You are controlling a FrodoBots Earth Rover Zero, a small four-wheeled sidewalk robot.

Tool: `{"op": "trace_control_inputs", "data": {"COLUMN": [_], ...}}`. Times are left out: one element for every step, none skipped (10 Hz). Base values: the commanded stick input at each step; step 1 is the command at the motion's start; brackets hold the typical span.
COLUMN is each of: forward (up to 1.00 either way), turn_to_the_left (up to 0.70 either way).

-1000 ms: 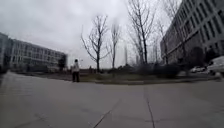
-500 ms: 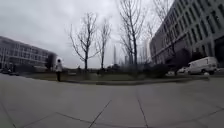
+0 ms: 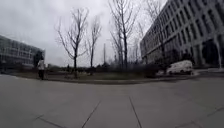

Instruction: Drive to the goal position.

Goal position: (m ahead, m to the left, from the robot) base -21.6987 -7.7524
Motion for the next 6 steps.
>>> {"op": "trace_control_inputs", "data": {"forward": [0.00, 0.00, 0.00, 0.00, 0.23, 0.45], "turn_to_the_left": [0.00, 0.00, 0.00, 0.00, 0.00, -0.03]}}
